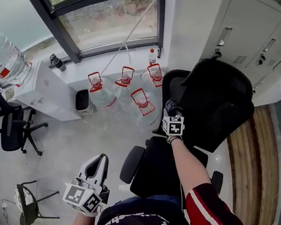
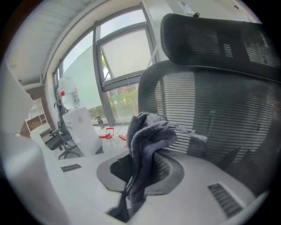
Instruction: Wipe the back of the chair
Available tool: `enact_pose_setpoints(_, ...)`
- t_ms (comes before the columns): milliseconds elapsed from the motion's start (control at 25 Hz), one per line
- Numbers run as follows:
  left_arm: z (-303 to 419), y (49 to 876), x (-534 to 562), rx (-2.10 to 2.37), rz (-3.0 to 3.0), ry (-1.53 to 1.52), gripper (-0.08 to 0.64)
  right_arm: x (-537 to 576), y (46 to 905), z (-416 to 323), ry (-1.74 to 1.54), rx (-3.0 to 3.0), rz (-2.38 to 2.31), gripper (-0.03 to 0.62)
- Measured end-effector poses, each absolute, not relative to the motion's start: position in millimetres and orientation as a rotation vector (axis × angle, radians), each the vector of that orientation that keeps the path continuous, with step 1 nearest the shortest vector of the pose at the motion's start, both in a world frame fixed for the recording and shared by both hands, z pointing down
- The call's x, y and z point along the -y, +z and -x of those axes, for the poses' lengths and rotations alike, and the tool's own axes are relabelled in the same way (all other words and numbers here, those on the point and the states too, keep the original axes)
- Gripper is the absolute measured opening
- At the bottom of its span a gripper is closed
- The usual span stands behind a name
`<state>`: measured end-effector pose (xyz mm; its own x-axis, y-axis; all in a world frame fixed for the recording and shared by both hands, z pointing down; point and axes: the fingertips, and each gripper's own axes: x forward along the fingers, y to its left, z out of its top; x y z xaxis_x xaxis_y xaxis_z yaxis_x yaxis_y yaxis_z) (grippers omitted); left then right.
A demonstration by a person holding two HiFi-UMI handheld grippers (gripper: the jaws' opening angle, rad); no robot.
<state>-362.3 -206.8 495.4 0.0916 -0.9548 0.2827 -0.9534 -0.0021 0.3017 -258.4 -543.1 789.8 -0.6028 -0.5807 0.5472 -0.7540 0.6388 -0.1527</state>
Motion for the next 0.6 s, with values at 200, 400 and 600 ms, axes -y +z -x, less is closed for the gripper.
enact_pose_setpoints(200, 373.1, 496.1, 201.2, 1.902, -1.939, -0.004, 0.026, 537.1, 790.5, 295.4, 0.534, 2.45, -0.961, 0.067)
enact_pose_setpoints(400, 372.8, 493.1, 200.5, 1.9, -1.95, -0.008, 0.026, 511.4, 782.6, 315.9, 0.529, 2.51, -0.818, 0.067)
enact_pose_setpoints(600, 344.7, 486.8, 215.6, 1.821, -2.045, -0.004, 0.026, 502.3, 772.1, 280.2, 0.542, 2.516, -0.871, 0.067)
